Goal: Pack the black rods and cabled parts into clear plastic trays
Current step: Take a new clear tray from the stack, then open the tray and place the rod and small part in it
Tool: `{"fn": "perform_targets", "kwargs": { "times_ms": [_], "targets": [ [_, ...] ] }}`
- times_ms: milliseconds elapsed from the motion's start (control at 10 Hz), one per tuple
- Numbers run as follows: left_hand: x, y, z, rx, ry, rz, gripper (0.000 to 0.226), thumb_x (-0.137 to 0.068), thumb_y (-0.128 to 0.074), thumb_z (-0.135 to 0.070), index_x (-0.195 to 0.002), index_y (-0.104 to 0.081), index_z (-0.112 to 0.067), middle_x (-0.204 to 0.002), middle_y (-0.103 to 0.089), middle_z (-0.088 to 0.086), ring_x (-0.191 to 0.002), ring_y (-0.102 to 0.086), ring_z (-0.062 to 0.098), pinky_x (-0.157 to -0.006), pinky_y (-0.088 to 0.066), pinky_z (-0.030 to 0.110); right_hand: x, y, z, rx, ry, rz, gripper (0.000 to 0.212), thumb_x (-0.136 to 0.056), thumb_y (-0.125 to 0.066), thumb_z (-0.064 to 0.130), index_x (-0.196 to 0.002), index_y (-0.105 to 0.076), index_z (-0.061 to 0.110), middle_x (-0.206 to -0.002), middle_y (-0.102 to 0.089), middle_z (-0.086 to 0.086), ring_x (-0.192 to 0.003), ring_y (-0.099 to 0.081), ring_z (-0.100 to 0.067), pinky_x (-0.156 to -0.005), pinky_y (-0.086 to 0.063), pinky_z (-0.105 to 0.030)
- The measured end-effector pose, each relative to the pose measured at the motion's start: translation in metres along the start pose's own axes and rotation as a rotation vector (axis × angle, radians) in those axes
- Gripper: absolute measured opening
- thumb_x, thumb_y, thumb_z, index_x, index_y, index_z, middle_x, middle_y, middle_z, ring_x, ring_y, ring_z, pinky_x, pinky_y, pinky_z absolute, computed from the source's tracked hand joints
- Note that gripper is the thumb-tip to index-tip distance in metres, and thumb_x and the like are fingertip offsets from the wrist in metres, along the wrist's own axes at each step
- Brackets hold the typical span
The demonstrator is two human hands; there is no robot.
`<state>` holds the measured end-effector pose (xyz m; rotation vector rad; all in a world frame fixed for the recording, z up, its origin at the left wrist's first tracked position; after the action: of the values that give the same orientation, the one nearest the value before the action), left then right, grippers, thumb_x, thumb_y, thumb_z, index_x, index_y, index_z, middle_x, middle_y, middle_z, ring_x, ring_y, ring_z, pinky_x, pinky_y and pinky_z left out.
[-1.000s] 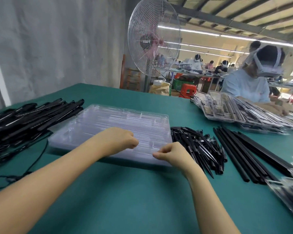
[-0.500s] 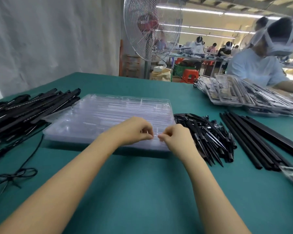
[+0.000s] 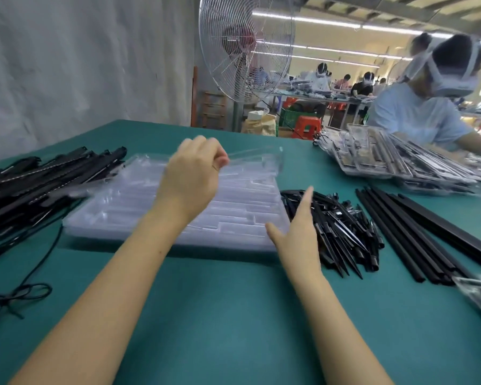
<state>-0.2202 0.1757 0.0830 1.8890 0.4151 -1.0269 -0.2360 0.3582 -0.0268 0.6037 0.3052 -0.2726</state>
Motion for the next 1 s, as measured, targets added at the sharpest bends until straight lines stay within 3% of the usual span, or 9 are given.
{"fn": "perform_targets", "kwargs": {
  "times_ms": [100, 200, 300, 500, 600, 700, 800, 900, 1000],
  "targets": [
    [-0.006, 0.019, 0.003, -0.013, 0.028, 0.012, 0.013, -0.098, -0.046, -0.017, -0.089, -0.05, -0.009, -0.084, -0.054, 0.005, -0.076, -0.049, 0.024, -0.068, -0.038, 0.035, -0.001, -0.017, -0.001, 0.31, 0.101, 0.089, 0.028, -0.095, -0.043, 0.011, -0.111, -0.059, -0.004, -0.153, -0.029, -0.007, -0.133, -0.036, -0.023, -0.104, -0.032, -0.03],
    [-0.006, 0.048, -0.024, -0.044, -0.082, -0.058, 0.014, -0.097, -0.05, -0.015, -0.089, -0.056, -0.004, -0.081, -0.06, 0.006, -0.066, -0.055, 0.03, -0.058, -0.041, 0.034, 0.002, -0.02, 0.01, 0.39, 0.187, 0.035, 0.023, -0.093, -0.043, 0.008, -0.088, -0.062, -0.002, -0.126, -0.055, -0.01, -0.124, -0.044, -0.024, -0.101, -0.034, -0.033],
    [0.006, 0.068, -0.077, 0.038, -0.289, -0.04, 0.021, -0.093, -0.052, -0.021, -0.083, -0.061, -0.006, -0.074, -0.062, 0.003, -0.058, -0.058, 0.027, -0.05, -0.05, 0.037, -0.004, 0.007, 0.01, 0.197, 0.099, -0.033, 0.019, -0.091, -0.053, 0.009, -0.095, -0.068, -0.001, -0.107, -0.063, -0.009, -0.106, -0.055, -0.023, -0.089, -0.038, -0.028],
    [0.106, 0.03, -0.148, -0.025, -0.654, 0.168, 0.022, -0.088, -0.044, -0.025, -0.068, -0.053, -0.024, -0.059, -0.05, -0.01, -0.049, -0.047, 0.01, -0.046, -0.039, 0.018, -0.017, 0.149, -0.038, -0.439, -0.288, -0.286, 0.011, -0.087, -0.058, 0.001, -0.08, -0.067, -0.003, -0.065, -0.063, -0.009, -0.048, -0.058, -0.009, -0.045, -0.047, -0.017],
    [0.163, 0.019, -0.162, 0.427, -0.808, 0.111, 0.025, -0.103, -0.022, -0.025, -0.096, -0.044, -0.035, -0.078, -0.061, -0.016, -0.071, -0.06, 0.0, -0.07, -0.039, 0.015, -0.005, 0.207, -0.084, -0.268, -0.428, -0.439, 0.013, -0.085, -0.057, 0.001, -0.08, -0.068, -0.003, -0.059, -0.062, -0.008, -0.048, -0.059, -0.017, -0.052, -0.05, -0.024],
    [0.185, -0.02, -0.142, 0.86, -0.268, 0.745, 0.025, -0.1, -0.036, -0.042, -0.095, -0.061, -0.043, -0.091, -0.062, -0.025, -0.1, -0.051, -0.008, -0.091, -0.027, 0.007, 0.001, 0.226, -0.114, 0.239, -0.51, -0.441, 0.019, -0.084, -0.053, 0.005, -0.093, -0.069, -0.001, -0.093, -0.068, -0.023, -0.091, -0.061, -0.038, -0.081, -0.047, -0.035],
    [0.202, -0.045, -0.159, 0.388, -0.426, 0.653, 0.049, -0.103, -0.024, -0.038, -0.082, -0.067, -0.033, -0.077, -0.06, -0.018, -0.083, -0.052, -0.002, -0.081, -0.026, 0.007, 0.011, 0.197, -0.128, 0.733, -0.431, -0.155, 0.027, -0.094, -0.045, 0.019, -0.112, -0.061, 0.007, -0.117, -0.061, -0.016, -0.115, -0.052, -0.032, -0.089, -0.041, -0.029],
    [0.197, -0.048, -0.183, 0.052, -0.371, 0.784, 0.04, -0.085, -0.023, -0.059, -0.082, -0.062, -0.054, -0.07, -0.053, -0.03, -0.064, -0.048, -0.012, -0.069, -0.038, 0.007, 0.022, 0.187, -0.133, 0.947, -0.279, -0.166, 0.026, -0.096, -0.045, 0.026, -0.109, -0.063, 0.011, -0.113, -0.055, -0.012, -0.111, -0.044, -0.03, -0.084, -0.042, -0.032],
    [0.197, -0.055, -0.194, -0.117, -0.398, 0.805, 0.04, -0.082, -0.018, -0.066, -0.081, -0.057, -0.059, -0.067, -0.048, -0.031, -0.063, -0.047, -0.015, -0.061, -0.035, 0.005, 0.022, 0.184, -0.123, 1.011, -0.206, -0.196, 0.025, -0.095, -0.047, 0.027, -0.104, -0.064, 0.01, -0.112, -0.051, -0.009, -0.109, -0.043, -0.027, -0.083, -0.041, -0.033]
  ]
}}
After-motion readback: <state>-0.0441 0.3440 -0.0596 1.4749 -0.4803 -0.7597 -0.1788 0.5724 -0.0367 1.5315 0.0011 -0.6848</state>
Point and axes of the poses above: each hand's wrist, its own x-axis away from the middle knuckle, its own y-axis out of the back of the hand, z = x × y, the point moved 8 cm from there along -x, towards the middle knuckle
